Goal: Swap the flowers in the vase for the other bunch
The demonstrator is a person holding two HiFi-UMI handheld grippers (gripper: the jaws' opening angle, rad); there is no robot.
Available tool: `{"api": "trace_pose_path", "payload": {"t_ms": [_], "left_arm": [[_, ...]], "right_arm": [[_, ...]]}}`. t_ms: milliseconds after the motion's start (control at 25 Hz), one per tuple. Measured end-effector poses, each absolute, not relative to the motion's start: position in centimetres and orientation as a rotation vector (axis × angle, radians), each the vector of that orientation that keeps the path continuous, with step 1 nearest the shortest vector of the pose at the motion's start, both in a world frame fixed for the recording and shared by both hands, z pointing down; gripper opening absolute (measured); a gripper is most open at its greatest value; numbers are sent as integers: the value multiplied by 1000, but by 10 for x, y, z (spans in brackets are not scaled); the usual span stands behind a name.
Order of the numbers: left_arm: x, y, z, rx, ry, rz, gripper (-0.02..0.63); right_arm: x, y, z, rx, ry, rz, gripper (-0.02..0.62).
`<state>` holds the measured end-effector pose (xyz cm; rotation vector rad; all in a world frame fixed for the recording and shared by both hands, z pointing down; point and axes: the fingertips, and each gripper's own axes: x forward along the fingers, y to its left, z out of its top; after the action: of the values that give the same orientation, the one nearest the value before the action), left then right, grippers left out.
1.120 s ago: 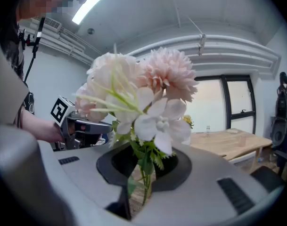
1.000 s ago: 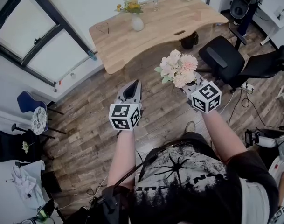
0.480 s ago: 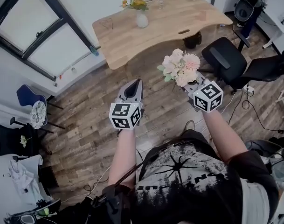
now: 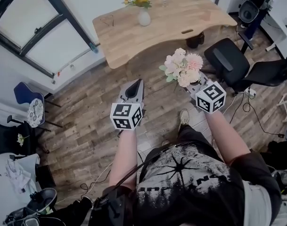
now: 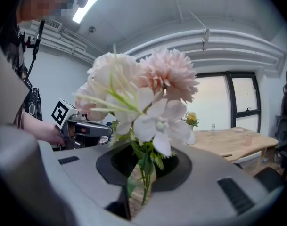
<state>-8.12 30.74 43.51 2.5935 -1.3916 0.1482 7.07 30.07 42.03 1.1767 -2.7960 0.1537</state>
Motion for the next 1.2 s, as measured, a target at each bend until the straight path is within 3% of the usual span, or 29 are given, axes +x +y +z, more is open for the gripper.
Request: {"api": "trace_pose_path", "payload": {"t_ms": [1200], "left_arm": [[-33,91,443,2470,-1560,202,14]], "right_arm": [[105,71,416,911,-2905,120,74]]}}
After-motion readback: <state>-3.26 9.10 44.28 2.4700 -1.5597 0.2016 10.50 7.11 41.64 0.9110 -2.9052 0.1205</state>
